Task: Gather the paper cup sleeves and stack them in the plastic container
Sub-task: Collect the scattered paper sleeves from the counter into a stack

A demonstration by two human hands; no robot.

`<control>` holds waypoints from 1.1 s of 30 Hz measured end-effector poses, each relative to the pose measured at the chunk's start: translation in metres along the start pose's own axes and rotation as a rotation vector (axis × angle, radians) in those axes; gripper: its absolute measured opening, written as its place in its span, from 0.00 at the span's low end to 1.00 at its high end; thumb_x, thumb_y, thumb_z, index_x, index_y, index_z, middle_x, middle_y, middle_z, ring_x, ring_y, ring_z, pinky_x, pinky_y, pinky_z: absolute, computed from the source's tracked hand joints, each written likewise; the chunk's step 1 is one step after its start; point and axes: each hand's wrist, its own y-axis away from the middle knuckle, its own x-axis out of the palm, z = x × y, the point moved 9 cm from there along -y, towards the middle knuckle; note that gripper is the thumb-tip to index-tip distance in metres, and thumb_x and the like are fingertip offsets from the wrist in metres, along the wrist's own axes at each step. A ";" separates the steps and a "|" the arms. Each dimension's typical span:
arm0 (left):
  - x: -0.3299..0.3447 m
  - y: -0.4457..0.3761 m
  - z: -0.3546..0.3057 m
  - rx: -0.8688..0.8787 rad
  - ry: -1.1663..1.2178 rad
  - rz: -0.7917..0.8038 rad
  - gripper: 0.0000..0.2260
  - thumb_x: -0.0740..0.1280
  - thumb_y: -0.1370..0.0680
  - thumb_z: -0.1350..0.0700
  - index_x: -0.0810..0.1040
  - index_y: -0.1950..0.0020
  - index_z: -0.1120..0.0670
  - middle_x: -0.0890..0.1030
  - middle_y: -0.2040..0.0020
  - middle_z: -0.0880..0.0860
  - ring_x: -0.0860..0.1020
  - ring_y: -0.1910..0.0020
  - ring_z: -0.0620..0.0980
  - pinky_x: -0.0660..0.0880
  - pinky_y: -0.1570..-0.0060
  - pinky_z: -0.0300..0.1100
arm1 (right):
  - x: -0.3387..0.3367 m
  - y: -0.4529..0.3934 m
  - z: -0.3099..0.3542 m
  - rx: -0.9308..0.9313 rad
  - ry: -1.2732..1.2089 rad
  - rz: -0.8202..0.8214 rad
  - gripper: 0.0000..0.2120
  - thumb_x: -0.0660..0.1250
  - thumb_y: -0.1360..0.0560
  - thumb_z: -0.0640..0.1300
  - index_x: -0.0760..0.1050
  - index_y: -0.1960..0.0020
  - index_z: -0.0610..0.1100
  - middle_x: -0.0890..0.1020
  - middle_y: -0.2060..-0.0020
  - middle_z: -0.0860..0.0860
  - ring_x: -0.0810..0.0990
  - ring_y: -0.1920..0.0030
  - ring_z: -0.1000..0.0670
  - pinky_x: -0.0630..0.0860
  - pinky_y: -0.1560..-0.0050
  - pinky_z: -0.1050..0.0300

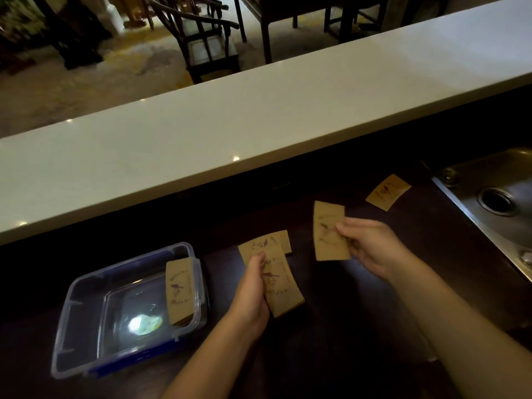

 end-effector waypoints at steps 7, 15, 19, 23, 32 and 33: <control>0.016 0.000 -0.001 -0.008 -0.010 0.038 0.18 0.57 0.20 0.48 0.81 0.41 0.56 0.86 0.48 0.59 0.83 0.48 0.57 0.81 0.53 0.50 | 0.075 0.029 -0.039 -0.116 0.459 0.211 0.08 0.73 0.29 0.36 0.83 0.51 0.42 0.86 0.67 0.50 0.85 0.63 0.50 0.82 0.58 0.53; 0.002 -0.009 0.007 0.012 -0.099 -0.110 0.11 0.61 0.21 0.57 0.78 0.41 0.56 0.86 0.51 0.58 0.84 0.53 0.56 0.81 0.62 0.49 | 0.058 0.019 -0.053 -0.188 0.783 0.077 0.16 0.76 0.35 0.55 0.77 0.50 0.54 0.78 0.70 0.55 0.77 0.68 0.59 0.70 0.68 0.66; 0.006 -0.008 0.005 0.022 -0.114 -0.097 0.10 0.61 0.20 0.55 0.77 0.43 0.57 0.84 0.60 0.54 0.82 0.61 0.53 0.76 0.67 0.45 | -0.002 -0.019 -0.008 -0.203 0.486 -0.199 0.07 0.73 0.28 0.48 0.81 0.55 0.45 0.81 0.68 0.53 0.79 0.67 0.53 0.75 0.66 0.62; 0.010 -0.001 0.000 0.022 -0.123 -0.052 0.12 0.59 0.20 0.55 0.75 0.41 0.57 0.81 0.52 0.58 0.80 0.54 0.56 0.77 0.60 0.49 | -0.096 -0.055 0.053 -0.190 0.597 -0.707 0.16 0.67 0.25 0.50 0.81 0.49 0.37 0.84 0.52 0.40 0.80 0.47 0.38 0.75 0.49 0.49; 0.002 0.005 -0.010 0.012 -0.053 -0.092 0.15 0.59 0.20 0.55 0.74 0.36 0.60 0.78 0.39 0.67 0.77 0.45 0.62 0.73 0.42 0.60 | -0.129 -0.106 0.059 0.173 0.835 -0.883 0.38 0.69 0.30 0.62 0.67 0.32 0.35 0.68 0.33 0.37 0.67 0.35 0.36 0.70 0.39 0.43; 0.001 0.005 -0.010 0.009 -0.044 -0.097 0.15 0.59 0.20 0.55 0.74 0.36 0.60 0.79 0.40 0.66 0.77 0.45 0.62 0.73 0.42 0.60 | -0.128 -0.108 0.059 0.188 0.845 -0.901 0.39 0.71 0.31 0.60 0.66 0.32 0.36 0.68 0.33 0.37 0.67 0.34 0.36 0.69 0.38 0.43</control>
